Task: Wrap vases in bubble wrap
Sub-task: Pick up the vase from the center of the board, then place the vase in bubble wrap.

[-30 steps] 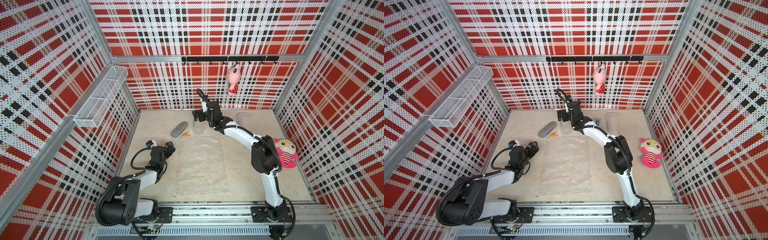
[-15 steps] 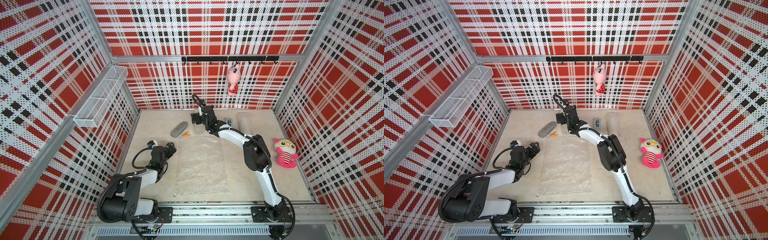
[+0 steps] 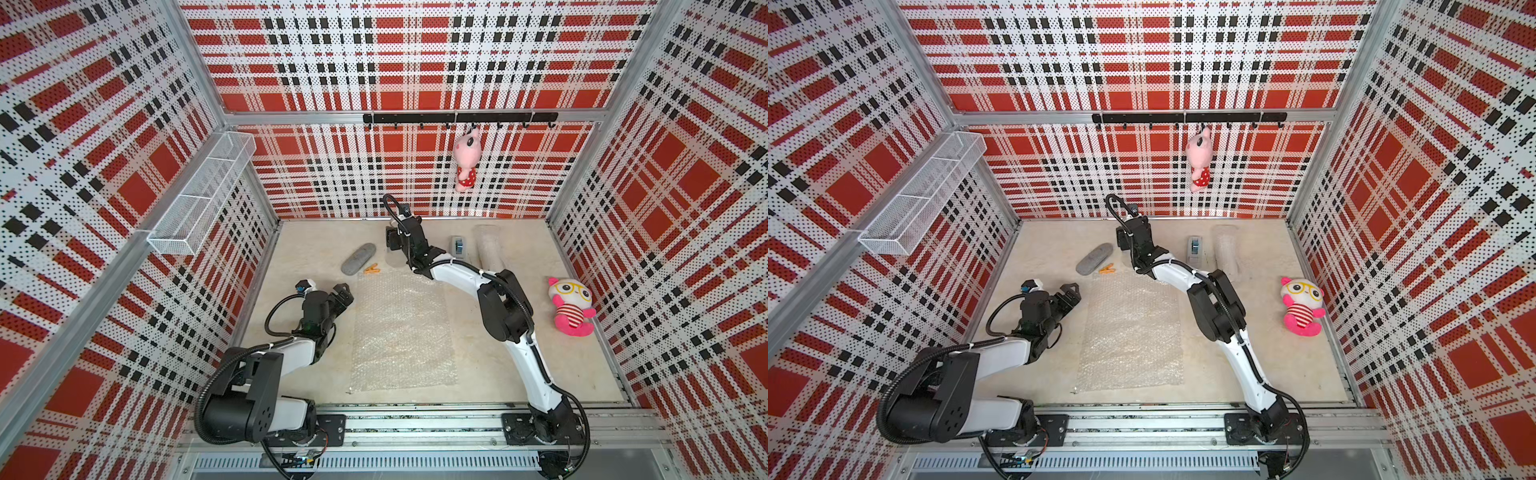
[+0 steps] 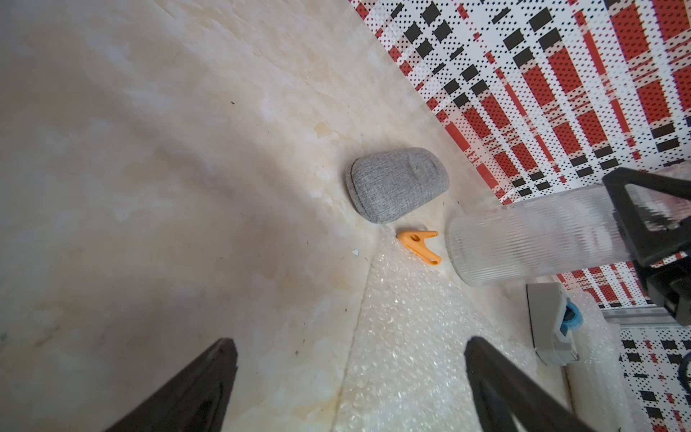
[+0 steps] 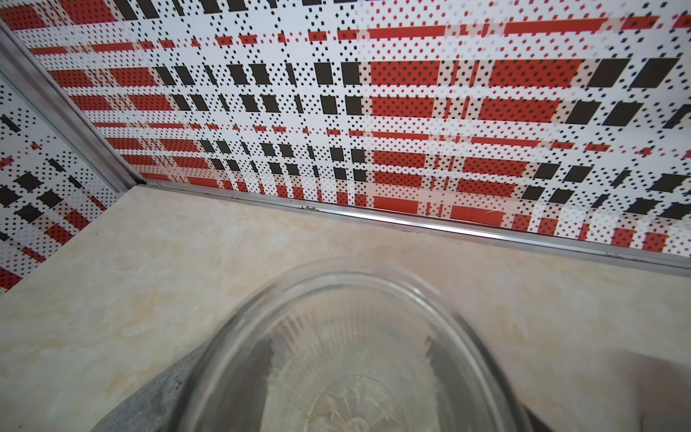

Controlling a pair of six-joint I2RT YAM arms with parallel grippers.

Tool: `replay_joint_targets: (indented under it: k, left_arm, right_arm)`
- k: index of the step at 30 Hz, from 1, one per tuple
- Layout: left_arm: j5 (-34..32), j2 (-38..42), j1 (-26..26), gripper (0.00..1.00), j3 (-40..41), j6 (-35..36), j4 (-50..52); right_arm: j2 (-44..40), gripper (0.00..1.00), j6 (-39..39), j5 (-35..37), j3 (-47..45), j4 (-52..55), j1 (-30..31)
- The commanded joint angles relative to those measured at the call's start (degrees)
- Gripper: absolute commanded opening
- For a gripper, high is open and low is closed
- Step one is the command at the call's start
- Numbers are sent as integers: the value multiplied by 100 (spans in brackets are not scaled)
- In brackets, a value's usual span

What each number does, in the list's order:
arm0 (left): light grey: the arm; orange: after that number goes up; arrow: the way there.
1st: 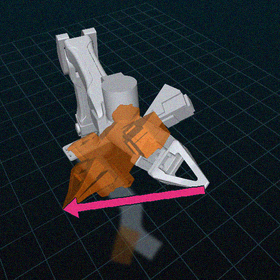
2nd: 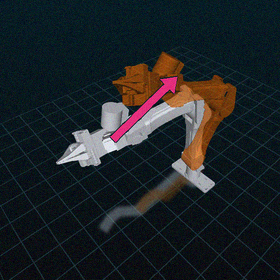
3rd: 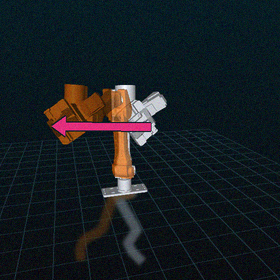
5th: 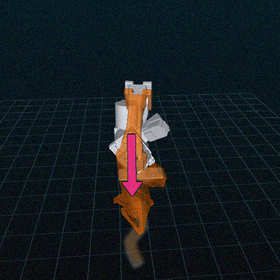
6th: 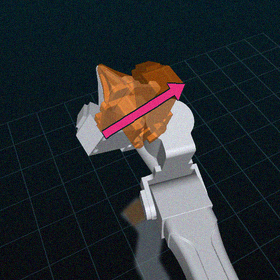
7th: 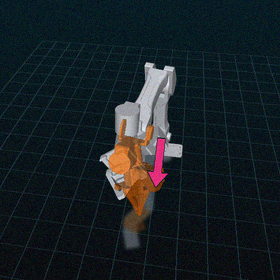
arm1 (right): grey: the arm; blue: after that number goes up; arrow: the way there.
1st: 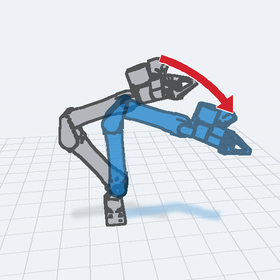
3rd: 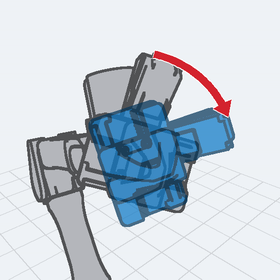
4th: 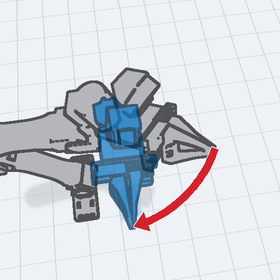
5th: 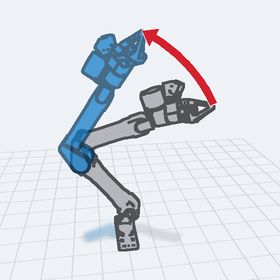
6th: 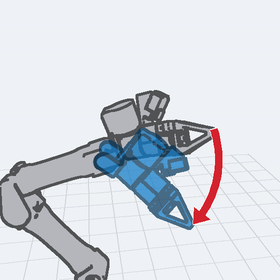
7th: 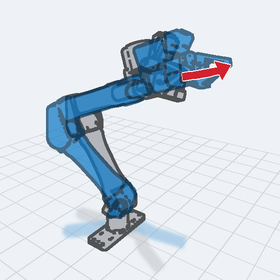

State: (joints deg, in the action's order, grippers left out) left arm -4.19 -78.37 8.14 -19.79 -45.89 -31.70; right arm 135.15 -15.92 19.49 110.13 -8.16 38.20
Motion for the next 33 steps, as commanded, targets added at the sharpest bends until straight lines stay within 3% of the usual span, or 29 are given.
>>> replay_joint_targets:
  k: [1,4,7,11,14,25,33]
  left_arm:
    - [69,-21,-14,98,-119,106,-90]
    - [67,-29,-21,98,-120,106,-90]
    - [70,-38,-11,98,-121,106,-90]
    - [76,-63,-5,98,-126,106,-90]
    - [76,-79,-5,98,-130,106,-90]
    - [71,-87,-4,98,-134,106,-90]
    - [85,-89,-6,98,-122,112,-90]
  right_arm:
    - [-193,49,-259,241,-129,-735,39]
    - [-482,41,-575,386,-440,-1140,-8]
    - [-883,34,-1371,302,-837,-1409,-147]
    - [-1381,28,-2797,-303,-1330,-1572,-462]
    - [-1744,25,-3375,-635,-1751,-1843,-596]
    - [-2607,22,-5699,-1931,-3839,-3608,-655]
    - [-2479,21,-7236,-2133,-5139,-5494,-348]
